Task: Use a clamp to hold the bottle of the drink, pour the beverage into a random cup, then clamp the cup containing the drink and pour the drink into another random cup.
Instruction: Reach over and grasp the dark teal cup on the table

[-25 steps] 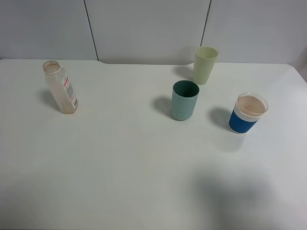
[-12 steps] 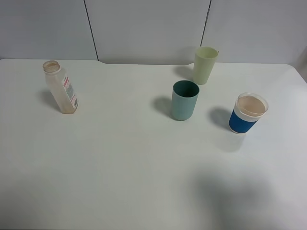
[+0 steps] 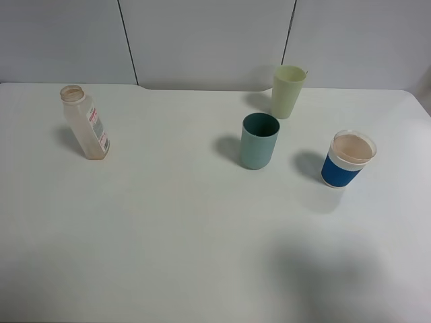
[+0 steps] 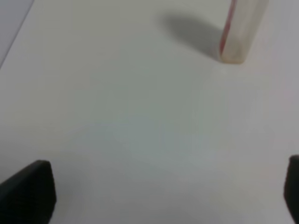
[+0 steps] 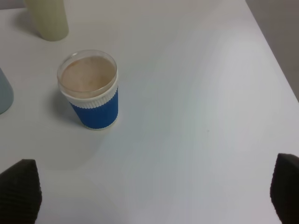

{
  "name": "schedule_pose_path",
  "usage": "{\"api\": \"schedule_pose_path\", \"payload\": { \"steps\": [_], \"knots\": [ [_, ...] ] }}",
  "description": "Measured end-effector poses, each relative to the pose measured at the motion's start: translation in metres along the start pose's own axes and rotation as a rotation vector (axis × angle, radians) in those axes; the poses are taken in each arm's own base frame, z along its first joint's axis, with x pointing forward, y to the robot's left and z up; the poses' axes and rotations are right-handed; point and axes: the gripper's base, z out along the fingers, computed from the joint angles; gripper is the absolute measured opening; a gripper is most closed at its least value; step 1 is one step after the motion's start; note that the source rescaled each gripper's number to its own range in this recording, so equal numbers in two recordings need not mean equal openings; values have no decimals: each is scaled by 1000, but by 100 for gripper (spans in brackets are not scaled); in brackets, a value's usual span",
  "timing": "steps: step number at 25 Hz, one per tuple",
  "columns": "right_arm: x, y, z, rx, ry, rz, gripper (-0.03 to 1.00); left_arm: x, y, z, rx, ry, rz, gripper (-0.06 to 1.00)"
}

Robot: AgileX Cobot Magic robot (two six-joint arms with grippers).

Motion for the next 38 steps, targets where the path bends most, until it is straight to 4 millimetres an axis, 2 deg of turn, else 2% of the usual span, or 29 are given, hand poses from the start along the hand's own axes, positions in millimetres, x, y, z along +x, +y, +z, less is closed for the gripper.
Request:
{"api": "schedule_pose_path", "payload": {
  "steps": [8, 38],
  "knots": [
    [0, 0, 0, 0, 0, 0, 94, 0, -7, 9, 64, -35, -17, 99],
    [0, 0, 0, 0, 0, 0, 94, -1, -7, 9, 69, -45, -21, 100]
  ]
}}
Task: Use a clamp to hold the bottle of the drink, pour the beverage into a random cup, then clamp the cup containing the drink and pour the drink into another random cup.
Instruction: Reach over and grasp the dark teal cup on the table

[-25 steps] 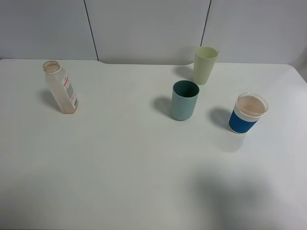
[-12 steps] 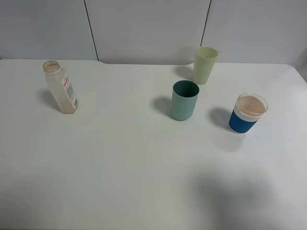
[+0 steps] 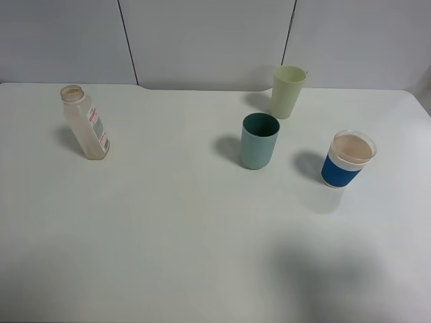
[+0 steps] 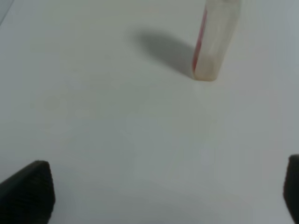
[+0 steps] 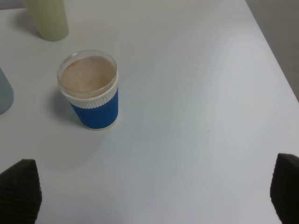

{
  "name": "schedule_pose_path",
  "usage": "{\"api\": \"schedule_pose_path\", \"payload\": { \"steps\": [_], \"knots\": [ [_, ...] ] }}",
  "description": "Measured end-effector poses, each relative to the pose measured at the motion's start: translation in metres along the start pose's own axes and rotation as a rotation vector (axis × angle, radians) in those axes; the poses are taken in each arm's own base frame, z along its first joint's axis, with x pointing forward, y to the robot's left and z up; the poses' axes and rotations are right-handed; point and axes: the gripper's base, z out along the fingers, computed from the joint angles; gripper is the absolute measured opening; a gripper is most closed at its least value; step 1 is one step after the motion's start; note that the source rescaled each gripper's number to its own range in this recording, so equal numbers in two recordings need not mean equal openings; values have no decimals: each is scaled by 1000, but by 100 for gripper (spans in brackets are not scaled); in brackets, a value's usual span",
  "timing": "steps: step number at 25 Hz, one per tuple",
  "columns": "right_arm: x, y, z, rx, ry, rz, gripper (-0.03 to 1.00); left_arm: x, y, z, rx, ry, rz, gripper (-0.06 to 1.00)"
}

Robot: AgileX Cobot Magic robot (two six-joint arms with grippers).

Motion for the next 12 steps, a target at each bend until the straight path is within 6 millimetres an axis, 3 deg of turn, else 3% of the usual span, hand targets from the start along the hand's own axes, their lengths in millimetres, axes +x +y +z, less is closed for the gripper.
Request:
{"api": "schedule_pose_path", "payload": {
  "steps": [12],
  "knots": [
    [0, 0, 0, 0, 0, 0, 94, 0, 0, 0, 0, 0, 0, 100]
  ]
}}
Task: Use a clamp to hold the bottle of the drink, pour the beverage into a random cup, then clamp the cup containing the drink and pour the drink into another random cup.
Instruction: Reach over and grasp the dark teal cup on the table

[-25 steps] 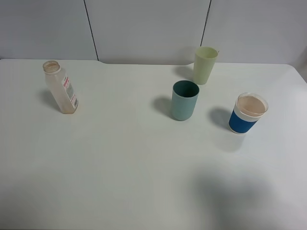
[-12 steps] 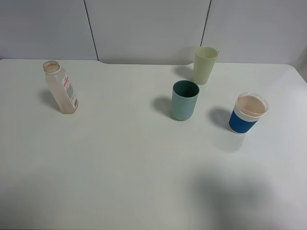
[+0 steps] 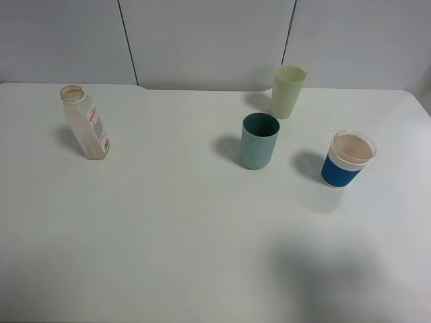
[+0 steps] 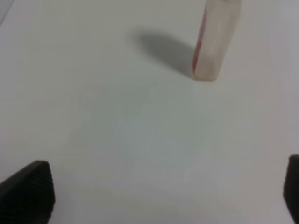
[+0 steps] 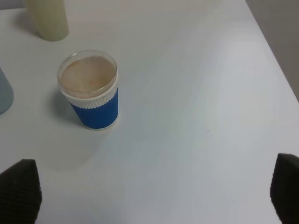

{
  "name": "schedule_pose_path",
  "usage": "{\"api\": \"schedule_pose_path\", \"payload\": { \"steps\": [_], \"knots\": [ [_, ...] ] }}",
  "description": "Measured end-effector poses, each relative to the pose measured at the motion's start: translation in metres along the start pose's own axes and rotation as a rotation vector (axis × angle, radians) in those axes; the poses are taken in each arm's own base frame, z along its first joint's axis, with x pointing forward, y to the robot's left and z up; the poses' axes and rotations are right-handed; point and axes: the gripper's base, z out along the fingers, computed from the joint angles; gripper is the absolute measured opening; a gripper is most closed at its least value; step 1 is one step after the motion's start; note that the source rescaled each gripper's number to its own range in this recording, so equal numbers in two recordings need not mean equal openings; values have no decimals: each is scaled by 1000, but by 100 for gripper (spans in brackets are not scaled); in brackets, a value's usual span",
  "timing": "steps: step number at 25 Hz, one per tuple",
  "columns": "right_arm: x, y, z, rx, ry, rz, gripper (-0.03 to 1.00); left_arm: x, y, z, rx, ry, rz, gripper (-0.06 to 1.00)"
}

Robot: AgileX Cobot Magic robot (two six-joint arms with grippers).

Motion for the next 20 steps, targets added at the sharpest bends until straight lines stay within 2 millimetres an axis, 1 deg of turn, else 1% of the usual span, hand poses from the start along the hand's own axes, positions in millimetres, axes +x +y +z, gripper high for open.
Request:
{"api": "schedule_pose_path", "payload": {
  "steps": [11, 13, 16, 18, 20],
  "knots": [
    [-1, 4, 1, -39, 4, 22, 94, 0, 0, 0, 0, 0, 0, 100],
    [-10, 3, 4, -38, 8, 22, 94, 0, 0, 0, 0, 0, 0, 100],
    [-36, 3, 14, -37, -12, 24, 94, 0, 0, 0, 0, 0, 0, 100],
    [-53, 3, 27, -36, -21, 25, 94, 0, 0, 0, 0, 0, 0, 100],
    [-67, 3, 45, -35, 0, 26, 94, 0, 0, 0, 0, 0, 0, 100]
  ]
}}
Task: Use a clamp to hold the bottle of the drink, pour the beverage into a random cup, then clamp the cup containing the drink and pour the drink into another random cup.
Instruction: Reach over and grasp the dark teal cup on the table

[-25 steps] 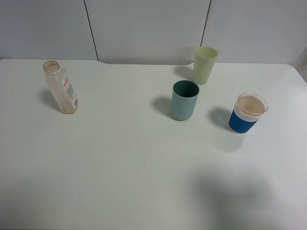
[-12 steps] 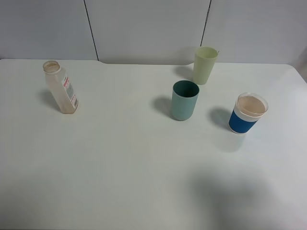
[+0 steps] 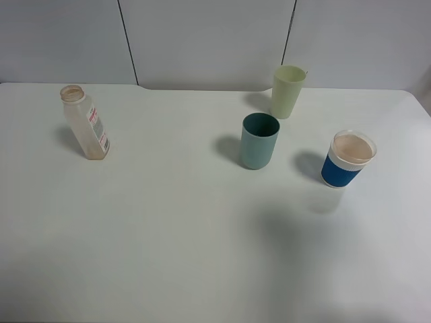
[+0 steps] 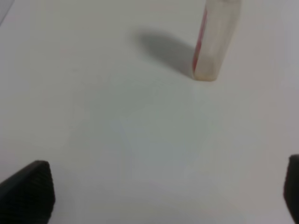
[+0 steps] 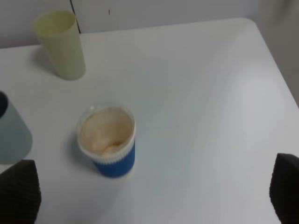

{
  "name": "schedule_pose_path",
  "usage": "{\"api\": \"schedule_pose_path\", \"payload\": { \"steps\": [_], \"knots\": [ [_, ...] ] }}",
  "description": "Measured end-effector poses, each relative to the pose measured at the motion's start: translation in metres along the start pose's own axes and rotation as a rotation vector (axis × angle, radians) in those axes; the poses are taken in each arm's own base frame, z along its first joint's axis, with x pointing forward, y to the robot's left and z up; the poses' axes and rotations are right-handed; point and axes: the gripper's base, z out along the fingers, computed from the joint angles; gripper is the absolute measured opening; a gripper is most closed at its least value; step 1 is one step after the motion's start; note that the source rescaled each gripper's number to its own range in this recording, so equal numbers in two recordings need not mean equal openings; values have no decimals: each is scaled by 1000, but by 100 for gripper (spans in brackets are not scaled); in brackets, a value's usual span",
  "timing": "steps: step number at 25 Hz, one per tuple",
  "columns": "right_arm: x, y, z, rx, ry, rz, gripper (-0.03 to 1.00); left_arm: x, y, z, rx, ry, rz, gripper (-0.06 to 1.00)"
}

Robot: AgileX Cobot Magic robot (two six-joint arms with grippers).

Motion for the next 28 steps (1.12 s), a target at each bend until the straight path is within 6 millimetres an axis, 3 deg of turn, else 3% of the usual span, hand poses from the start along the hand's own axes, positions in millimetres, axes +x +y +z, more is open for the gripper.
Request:
{"api": "schedule_pose_path", "payload": {
  "steps": [5, 10, 18, 28],
  "knots": [
    [-19, 5, 44, -44, 29, -25, 94, 0, 0, 0, 0, 0, 0, 100],
    [-27, 36, 78, -201, 28, -131, 94, 0, 0, 0, 0, 0, 0, 100],
    [-14, 86, 118, -366, 120, -172, 94, 0, 0, 0, 0, 0, 0, 100],
    [5, 116, 151, -424, 197, -178, 94, 0, 0, 0, 0, 0, 0, 100]
  ]
}}
